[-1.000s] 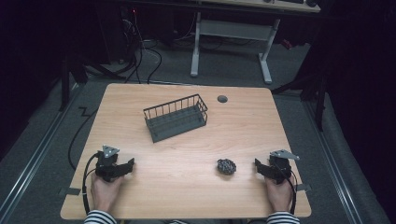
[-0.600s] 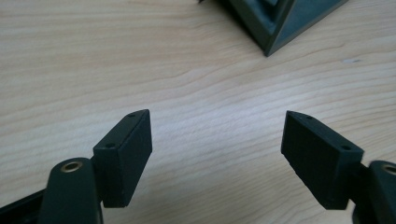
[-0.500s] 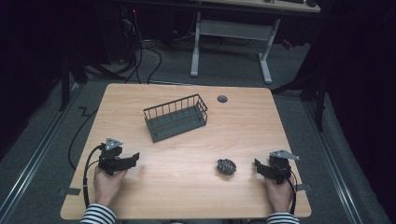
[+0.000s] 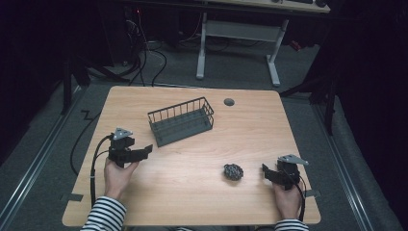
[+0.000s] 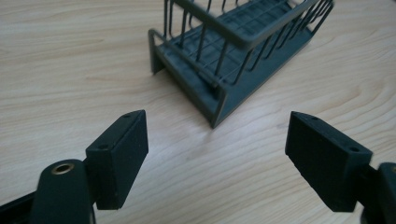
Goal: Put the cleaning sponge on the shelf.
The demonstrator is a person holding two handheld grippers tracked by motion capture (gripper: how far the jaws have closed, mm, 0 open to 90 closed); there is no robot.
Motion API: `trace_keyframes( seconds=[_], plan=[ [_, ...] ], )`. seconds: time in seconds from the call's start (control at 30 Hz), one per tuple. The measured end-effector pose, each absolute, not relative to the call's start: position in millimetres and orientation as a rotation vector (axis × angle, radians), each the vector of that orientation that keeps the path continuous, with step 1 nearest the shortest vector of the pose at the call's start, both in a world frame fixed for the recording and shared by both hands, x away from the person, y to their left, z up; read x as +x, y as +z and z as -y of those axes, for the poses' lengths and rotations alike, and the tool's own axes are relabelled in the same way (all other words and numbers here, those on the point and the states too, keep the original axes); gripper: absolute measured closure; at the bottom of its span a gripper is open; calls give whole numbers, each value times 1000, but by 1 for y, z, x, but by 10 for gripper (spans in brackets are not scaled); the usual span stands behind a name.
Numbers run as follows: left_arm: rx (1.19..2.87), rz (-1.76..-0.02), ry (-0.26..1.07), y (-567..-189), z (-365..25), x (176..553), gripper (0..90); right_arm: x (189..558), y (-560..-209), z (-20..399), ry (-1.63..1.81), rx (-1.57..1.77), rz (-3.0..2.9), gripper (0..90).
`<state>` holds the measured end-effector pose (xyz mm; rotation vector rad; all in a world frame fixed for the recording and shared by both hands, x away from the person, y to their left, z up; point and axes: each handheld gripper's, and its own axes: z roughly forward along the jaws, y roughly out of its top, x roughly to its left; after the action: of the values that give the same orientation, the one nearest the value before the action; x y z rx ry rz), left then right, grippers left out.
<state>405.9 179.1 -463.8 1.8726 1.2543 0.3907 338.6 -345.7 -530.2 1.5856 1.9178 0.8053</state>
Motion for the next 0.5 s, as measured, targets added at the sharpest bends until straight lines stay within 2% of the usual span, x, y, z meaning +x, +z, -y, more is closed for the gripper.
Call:
trace_keyframes(
  seconds=[0.5],
  plan=[
    [1862, -1238, 405, -429, -164, 436, 190, 339, -530, 346, 806, 1588, -1918, 317]
  ],
)
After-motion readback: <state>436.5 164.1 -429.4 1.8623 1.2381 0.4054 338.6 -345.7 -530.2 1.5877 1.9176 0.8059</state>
